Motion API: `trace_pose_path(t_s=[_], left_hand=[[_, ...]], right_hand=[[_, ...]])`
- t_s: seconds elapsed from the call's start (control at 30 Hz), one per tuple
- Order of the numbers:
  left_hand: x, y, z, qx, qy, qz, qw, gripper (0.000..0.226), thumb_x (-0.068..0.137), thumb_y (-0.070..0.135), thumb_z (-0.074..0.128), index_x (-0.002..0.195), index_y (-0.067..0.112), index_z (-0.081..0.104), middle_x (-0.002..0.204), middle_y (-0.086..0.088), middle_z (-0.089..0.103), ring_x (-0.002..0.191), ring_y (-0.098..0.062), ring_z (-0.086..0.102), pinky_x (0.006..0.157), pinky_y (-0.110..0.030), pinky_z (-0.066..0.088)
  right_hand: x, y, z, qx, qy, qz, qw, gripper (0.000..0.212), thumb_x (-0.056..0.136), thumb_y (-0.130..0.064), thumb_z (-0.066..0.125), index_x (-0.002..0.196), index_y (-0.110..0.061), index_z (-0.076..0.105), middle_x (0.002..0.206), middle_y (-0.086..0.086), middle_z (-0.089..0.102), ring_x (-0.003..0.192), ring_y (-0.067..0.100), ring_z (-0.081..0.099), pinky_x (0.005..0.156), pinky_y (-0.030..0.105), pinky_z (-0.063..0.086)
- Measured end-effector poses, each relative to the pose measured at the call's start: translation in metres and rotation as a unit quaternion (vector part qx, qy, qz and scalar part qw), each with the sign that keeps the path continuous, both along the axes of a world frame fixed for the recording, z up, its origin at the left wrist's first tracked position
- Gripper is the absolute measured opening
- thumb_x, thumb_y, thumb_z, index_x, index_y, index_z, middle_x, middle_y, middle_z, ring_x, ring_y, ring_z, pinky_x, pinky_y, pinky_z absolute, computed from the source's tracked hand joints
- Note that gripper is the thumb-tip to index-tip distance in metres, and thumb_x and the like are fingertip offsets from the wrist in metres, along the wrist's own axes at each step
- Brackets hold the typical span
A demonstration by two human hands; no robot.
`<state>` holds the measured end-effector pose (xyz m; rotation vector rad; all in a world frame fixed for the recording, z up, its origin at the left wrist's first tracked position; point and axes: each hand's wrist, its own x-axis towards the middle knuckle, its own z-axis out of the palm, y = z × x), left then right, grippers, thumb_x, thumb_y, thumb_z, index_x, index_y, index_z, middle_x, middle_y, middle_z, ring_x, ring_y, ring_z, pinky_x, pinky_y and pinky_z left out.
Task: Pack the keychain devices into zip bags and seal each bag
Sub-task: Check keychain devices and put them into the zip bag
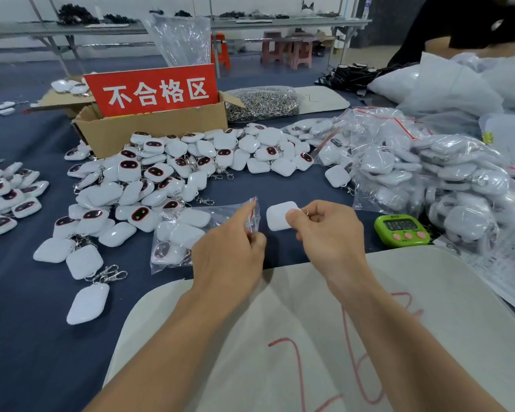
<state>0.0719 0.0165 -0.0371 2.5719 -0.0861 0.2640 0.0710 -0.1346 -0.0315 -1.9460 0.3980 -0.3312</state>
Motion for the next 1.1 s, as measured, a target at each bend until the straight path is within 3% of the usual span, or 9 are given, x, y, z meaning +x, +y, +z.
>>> trace_pose_path(t_s=[0.2,0.4,0.6,0.7,0.77,0.83,0.9,1.0,1.1], left_hand=[[-0.006,0.003,0.004,-0.152,-0.063,-0.057,0.985,0.058,0.099,0.016,0.051,0.152,0.037,0.045,0.066,0.012,0.052,0.072,-0.013,0.053,0.076,-0.040,0.048],[-0.010,0.002,0.006,-0.199,-0.115,-0.088,0.969,0.059,0.095,0.016,0.041,0.150,0.035,0.049,0.073,0.014,0.050,0.077,-0.007,0.053,0.073,-0.020,0.041],[-0.010,0.006,0.008,-0.261,-0.150,-0.080,0.950,0.058,0.096,0.011,0.043,0.146,0.041,0.050,0.074,0.013,0.051,0.078,-0.013,0.055,0.078,-0.020,0.044],[-0.011,0.005,0.008,-0.241,-0.150,-0.106,0.953,0.058,0.094,0.010,0.043,0.145,0.036,0.053,0.073,0.015,0.049,0.078,-0.011,0.054,0.081,-0.026,0.046],[-0.011,0.003,0.007,-0.228,-0.155,-0.104,0.956,0.056,0.094,0.011,0.043,0.145,0.031,0.056,0.074,0.019,0.050,0.080,-0.006,0.053,0.082,-0.024,0.045],[-0.011,0.003,0.006,-0.217,-0.167,-0.088,0.958,0.054,0.094,0.013,0.044,0.145,0.028,0.057,0.074,0.019,0.050,0.078,-0.003,0.052,0.080,-0.018,0.042],[-0.011,0.004,0.005,-0.207,-0.166,-0.071,0.962,0.055,0.093,0.014,0.047,0.145,0.029,0.056,0.070,0.014,0.050,0.074,-0.007,0.053,0.074,-0.016,0.042],[-0.007,0.003,0.001,-0.172,-0.095,-0.079,0.977,0.055,0.093,0.014,0.056,0.144,0.036,0.054,0.069,0.008,0.056,0.073,-0.013,0.055,0.073,-0.025,0.047],[-0.002,-0.001,-0.002,-0.070,-0.028,-0.089,0.993,0.050,0.088,0.028,0.058,0.136,0.040,0.059,0.083,0.004,0.067,0.086,-0.020,0.062,0.080,-0.038,0.051]], right_hand=[[0.004,0.020,-0.003,0.032,-0.016,0.101,0.994,0.023,0.090,-0.027,0.071,0.068,-0.020,0.070,0.055,-0.001,0.066,0.047,0.004,0.050,0.049,0.018,0.039],[0.005,0.027,-0.007,-0.022,0.011,0.193,0.981,0.025,0.096,-0.029,0.067,0.077,-0.013,0.073,0.071,0.019,0.065,0.059,0.015,0.041,0.058,0.029,0.040],[0.002,0.036,-0.002,-0.177,0.011,0.177,0.968,0.026,0.092,-0.037,0.067,0.068,-0.028,0.066,0.058,-0.005,0.061,0.067,0.024,0.060,0.057,0.032,0.042],[0.006,0.035,0.004,-0.234,0.039,0.298,0.924,0.033,0.094,-0.021,0.056,0.064,-0.035,0.050,0.064,-0.008,0.060,0.071,0.026,0.059,0.064,0.033,0.043],[0.008,0.033,0.009,-0.233,0.047,0.364,0.901,0.029,0.095,-0.017,0.050,0.070,-0.033,0.053,0.073,-0.008,0.065,0.079,0.028,0.064,0.069,0.036,0.049],[0.013,0.027,0.006,-0.078,-0.001,0.294,0.953,0.026,0.094,-0.020,0.054,0.082,-0.035,0.071,0.083,-0.010,0.076,0.085,0.016,0.070,0.076,0.032,0.054],[0.024,0.015,-0.003,0.042,-0.054,0.116,0.991,0.021,0.089,-0.024,0.061,0.085,-0.037,0.078,0.077,-0.017,0.075,0.076,0.002,0.067,0.075,0.026,0.052],[0.047,0.006,-0.011,-0.002,-0.060,0.051,0.997,0.022,0.090,-0.024,0.064,0.102,-0.035,0.078,0.099,-0.020,0.077,0.089,-0.006,0.065,0.090,0.023,0.052],[0.080,0.004,-0.016,-0.120,-0.066,0.043,0.990,0.044,0.093,-0.018,0.061,0.137,-0.024,0.064,0.138,0.004,0.061,0.123,0.016,0.055,0.102,0.018,0.033]])
